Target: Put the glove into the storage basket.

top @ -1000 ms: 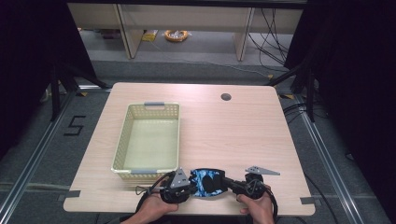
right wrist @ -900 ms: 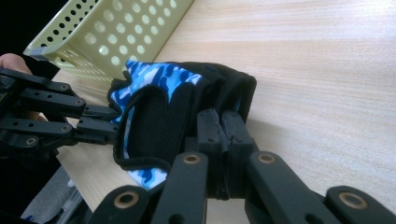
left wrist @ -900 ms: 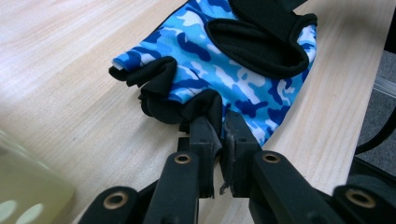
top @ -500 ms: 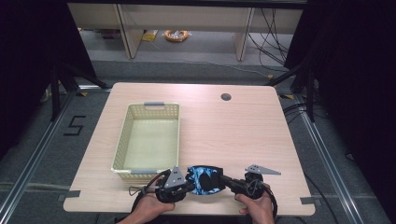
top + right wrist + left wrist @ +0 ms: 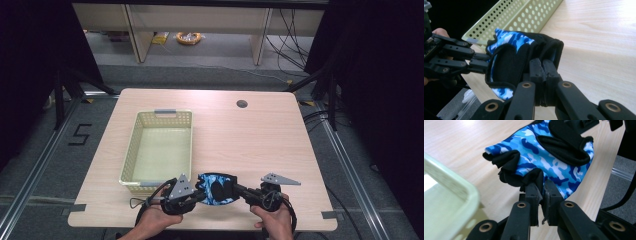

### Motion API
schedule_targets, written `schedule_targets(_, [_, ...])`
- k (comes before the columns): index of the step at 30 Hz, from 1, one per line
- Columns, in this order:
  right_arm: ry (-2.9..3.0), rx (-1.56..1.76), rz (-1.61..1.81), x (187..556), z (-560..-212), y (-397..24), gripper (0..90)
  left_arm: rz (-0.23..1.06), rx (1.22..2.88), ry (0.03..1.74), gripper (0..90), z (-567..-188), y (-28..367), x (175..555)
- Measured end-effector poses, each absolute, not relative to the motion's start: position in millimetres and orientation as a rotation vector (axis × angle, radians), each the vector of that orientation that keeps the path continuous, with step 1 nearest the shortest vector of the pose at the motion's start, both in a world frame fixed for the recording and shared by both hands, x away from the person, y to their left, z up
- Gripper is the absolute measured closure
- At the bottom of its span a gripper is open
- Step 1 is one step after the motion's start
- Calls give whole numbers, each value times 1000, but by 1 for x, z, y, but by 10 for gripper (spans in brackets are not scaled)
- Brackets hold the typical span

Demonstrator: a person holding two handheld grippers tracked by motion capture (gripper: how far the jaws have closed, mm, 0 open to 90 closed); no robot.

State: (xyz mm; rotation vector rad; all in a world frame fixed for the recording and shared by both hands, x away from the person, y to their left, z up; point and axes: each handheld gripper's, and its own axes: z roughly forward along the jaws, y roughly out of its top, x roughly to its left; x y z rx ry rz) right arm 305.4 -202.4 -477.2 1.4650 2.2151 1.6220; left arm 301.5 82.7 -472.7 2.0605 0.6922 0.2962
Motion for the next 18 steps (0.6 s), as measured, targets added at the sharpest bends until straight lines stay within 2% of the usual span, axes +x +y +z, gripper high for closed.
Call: schedule_targets(18, [2271, 1317, 1600, 323, -430, -174, 880, 353, 2052, 689, 830, -434, 110, 308])
